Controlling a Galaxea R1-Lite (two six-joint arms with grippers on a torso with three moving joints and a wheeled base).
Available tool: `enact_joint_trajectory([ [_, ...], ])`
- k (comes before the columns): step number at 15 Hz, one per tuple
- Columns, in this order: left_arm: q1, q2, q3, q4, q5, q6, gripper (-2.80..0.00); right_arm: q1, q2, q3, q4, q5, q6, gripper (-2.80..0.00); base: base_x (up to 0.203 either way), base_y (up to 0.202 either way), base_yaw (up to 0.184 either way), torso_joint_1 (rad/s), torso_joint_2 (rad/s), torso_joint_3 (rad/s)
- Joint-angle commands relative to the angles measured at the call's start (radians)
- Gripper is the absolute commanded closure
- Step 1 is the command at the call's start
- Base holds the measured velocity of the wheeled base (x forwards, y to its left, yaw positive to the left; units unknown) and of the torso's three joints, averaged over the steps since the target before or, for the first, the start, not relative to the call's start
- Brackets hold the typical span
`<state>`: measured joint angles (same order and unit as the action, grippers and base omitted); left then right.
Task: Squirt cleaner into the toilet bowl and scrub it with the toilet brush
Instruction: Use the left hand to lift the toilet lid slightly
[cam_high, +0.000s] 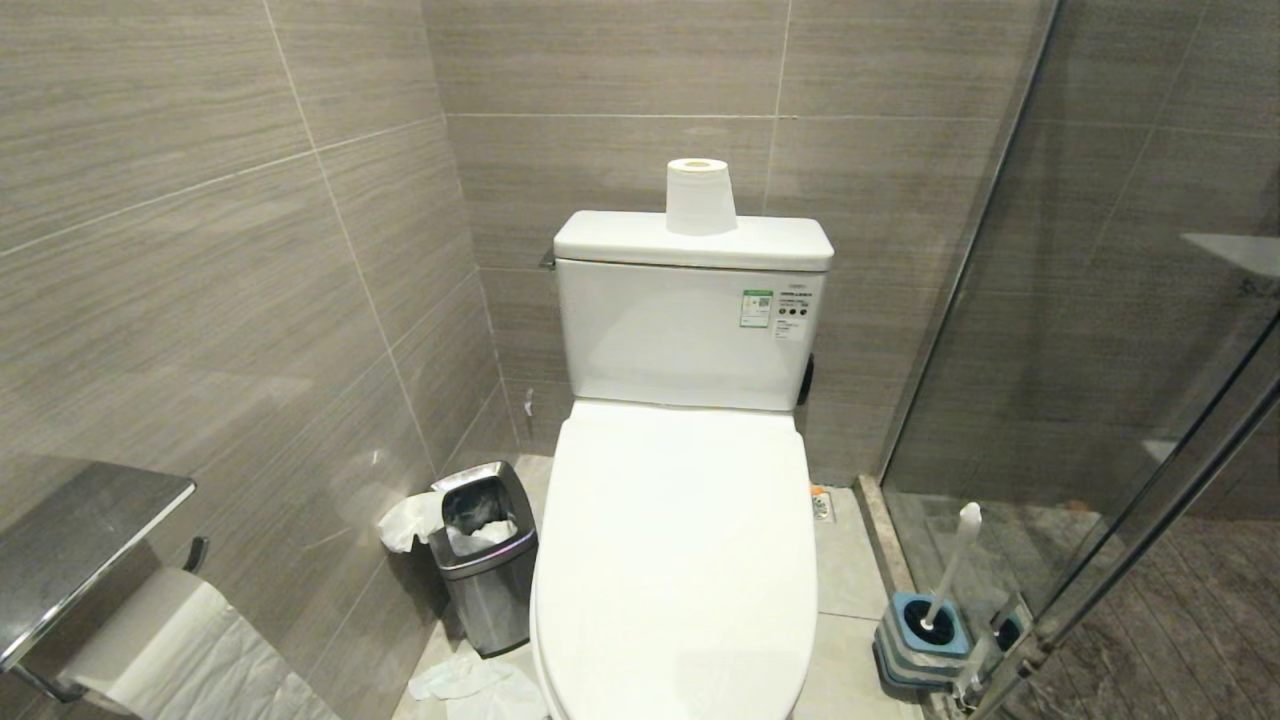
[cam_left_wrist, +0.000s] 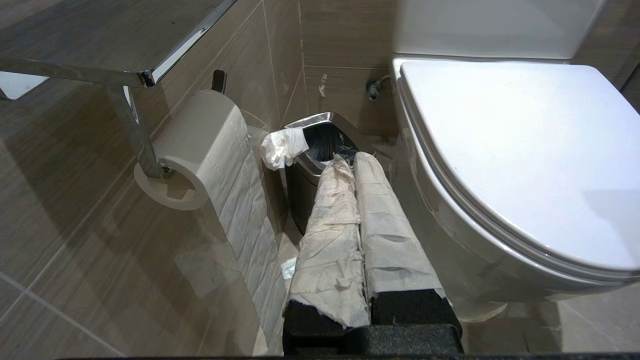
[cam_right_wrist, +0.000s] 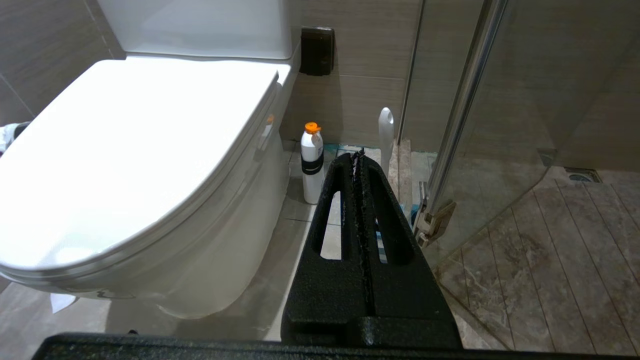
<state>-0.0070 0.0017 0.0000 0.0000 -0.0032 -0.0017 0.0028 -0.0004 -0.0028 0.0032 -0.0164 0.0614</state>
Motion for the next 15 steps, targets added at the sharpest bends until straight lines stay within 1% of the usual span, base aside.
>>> enact_joint_trajectory([
  [1, 0.001, 0.001, 0.002, 0.0, 0.0, 0.0, 0.0, 0.0, 0.0, 0.0, 0.0, 0.0, 0.0, 0.0, 0.0, 0.0, 0.0, 0.0, 0.0, 0.0],
  [15, 0.001, 0.001, 0.002, 0.0, 0.0, 0.0, 0.0, 0.0, 0.0, 0.0, 0.0, 0.0, 0.0, 0.0, 0.0, 0.0, 0.0, 0.0, 0.0, 0.0],
])
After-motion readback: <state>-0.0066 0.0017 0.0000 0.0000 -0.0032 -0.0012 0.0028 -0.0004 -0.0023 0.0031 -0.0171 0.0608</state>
